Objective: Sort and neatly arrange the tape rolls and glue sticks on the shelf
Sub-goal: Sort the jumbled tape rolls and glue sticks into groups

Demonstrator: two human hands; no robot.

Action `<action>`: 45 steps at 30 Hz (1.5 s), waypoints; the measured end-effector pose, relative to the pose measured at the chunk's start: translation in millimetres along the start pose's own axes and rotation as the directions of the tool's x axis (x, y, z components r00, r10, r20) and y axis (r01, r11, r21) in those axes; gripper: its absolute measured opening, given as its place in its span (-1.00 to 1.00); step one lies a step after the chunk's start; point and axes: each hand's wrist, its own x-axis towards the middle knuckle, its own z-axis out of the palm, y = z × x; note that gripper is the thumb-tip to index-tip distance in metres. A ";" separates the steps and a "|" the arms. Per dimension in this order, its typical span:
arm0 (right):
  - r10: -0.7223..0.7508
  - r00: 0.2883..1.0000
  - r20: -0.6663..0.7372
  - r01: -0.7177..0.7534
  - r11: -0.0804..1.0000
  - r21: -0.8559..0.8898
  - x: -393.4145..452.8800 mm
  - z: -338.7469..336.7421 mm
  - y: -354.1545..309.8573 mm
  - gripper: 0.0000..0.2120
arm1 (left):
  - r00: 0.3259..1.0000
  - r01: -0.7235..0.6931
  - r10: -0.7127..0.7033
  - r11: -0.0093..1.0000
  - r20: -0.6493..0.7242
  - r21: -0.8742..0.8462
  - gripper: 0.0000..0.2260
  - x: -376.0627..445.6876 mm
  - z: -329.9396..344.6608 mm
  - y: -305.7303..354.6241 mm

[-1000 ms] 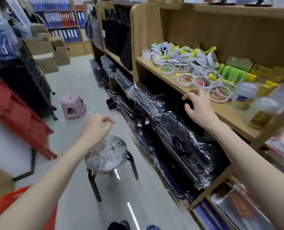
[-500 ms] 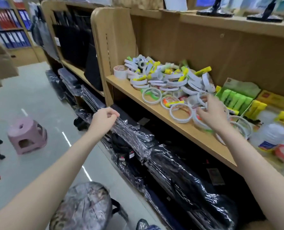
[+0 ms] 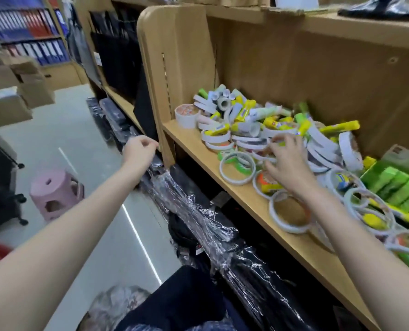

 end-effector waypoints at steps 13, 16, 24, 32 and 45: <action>0.071 0.995 -0.072 -0.080 0.987 -0.141 104.9 25.3 -4.6 -0.47 | 0.648 -0.760 0.613 0.481 0.452 0.437 -0.45 111.3 76.8 16.1; 0.116 0.990 -0.081 -0.128 0.976 -0.174 138.3 47.2 -11.3 -0.36 | 0.592 -0.805 0.638 0.448 0.492 0.389 -0.45 163.1 85.7 0.5; 0.093 0.986 0.140 -0.084 0.994 -0.069 226.2 97.7 -59.4 -0.32 | 0.461 -0.875 0.669 0.451 0.584 0.174 -0.34 254.4 107.1 -26.1; 0.008 0.969 0.246 0.076 0.941 -0.329 284.6 126.2 -64.2 -0.53 | 0.323 -0.946 0.873 0.305 0.365 0.109 -0.40 271.9 147.2 -53.1; 0.017 0.994 0.112 -0.044 0.969 0.244 275.8 95.7 -95.1 -0.68 | 0.236 -0.972 0.891 0.220 0.389 0.086 -0.30 283.7 130.8 -41.7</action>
